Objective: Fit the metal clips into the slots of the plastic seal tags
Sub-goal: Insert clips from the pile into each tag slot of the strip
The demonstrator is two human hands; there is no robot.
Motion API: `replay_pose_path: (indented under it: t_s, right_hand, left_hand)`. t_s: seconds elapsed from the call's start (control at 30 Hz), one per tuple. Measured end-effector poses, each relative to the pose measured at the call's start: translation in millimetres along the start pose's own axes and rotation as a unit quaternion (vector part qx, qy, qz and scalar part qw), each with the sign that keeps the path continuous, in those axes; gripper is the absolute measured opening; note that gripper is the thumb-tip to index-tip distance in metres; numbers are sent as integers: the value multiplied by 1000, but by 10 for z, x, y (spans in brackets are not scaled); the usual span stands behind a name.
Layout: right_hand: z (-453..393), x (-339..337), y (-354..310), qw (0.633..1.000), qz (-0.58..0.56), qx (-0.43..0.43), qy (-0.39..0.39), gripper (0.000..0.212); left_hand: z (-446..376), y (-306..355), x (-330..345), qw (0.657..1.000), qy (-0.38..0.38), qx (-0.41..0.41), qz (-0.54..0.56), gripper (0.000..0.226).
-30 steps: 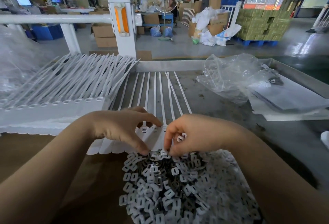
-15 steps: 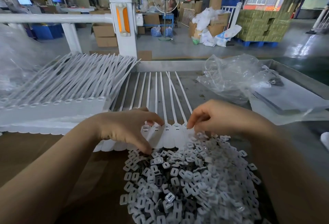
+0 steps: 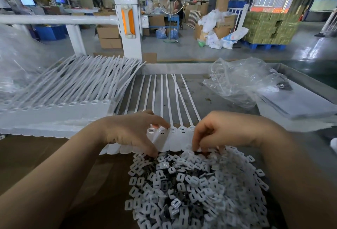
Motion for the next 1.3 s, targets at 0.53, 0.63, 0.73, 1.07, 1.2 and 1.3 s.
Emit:
replay_pose_path:
  t_s: [0.53, 0.63, 0.73, 1.07, 1.2, 1.3]
  right_hand:
    - [-29, -226, 509, 965, -31, 195, 175, 31]
    - [-15, -165, 619, 956, -53, 239, 162, 20]
    - [20, -194, 683, 944, -36, 271, 182, 38]
    - [106, -275, 679, 930, -73, 295, 205, 39]
    - [130, -326, 713, 921, -83, 302, 233, 33]
    - [133, -345, 732, 913, -106, 302, 254, 31]
  left_hand:
    - [14, 95, -2, 1000, 15, 7, 0, 84]
    - [45, 147, -7, 1000, 16, 14, 8, 82]
    - [78, 228, -12, 1000, 20, 20, 12, 81]
    - [223, 636, 65, 995, 38, 64, -70, 86]
    - [250, 698, 53, 990, 71, 78, -98, 89]
    - [243, 708, 31, 984, 98, 97, -113, 89]
Point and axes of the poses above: each hand's wrist, its own z-axis away from the middle knuckle, its own x-axis out of the palm, y = z × x, the point moved 8 cm from there along -z, towards the middle knuckle, and after that the axes turned 13 degrees about z, right-handed, at the moved point
